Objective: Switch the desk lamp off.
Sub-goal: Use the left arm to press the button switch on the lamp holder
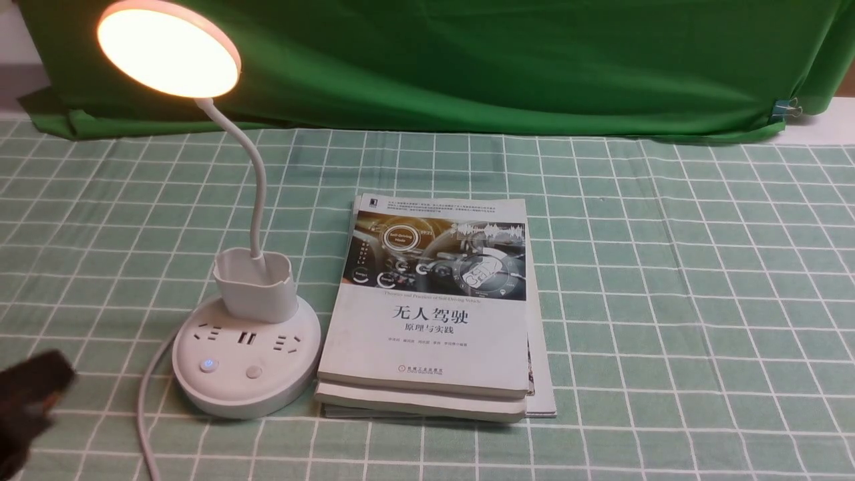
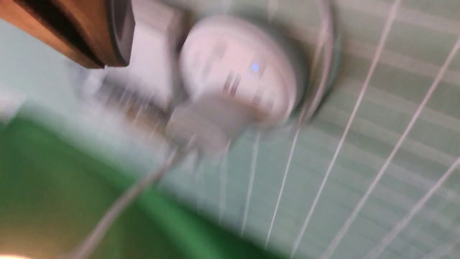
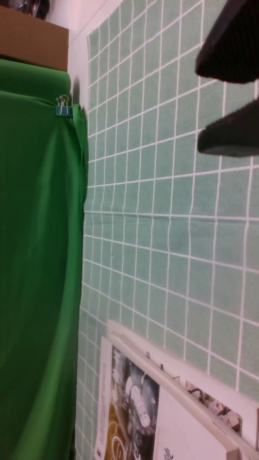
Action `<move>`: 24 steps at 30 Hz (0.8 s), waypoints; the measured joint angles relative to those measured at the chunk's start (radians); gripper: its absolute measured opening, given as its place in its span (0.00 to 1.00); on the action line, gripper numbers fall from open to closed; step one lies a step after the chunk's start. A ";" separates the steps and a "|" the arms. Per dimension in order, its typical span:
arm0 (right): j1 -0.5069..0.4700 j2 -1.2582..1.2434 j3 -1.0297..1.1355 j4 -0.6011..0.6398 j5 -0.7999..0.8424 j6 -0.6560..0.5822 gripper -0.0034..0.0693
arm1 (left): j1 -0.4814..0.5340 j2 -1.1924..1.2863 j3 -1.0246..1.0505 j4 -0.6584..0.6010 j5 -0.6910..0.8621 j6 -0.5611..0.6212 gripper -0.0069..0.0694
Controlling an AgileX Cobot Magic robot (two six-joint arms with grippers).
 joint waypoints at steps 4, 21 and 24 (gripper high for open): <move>0.000 0.000 0.000 0.000 0.000 0.000 0.38 | 0.000 0.279 -0.127 0.048 0.196 0.115 0.09; 0.000 0.000 0.000 0.000 0.000 0.000 0.38 | -0.288 0.927 -0.421 0.213 0.325 0.045 0.09; 0.000 0.000 0.000 0.000 0.000 0.000 0.38 | -0.305 0.980 -0.476 0.224 0.343 0.034 0.09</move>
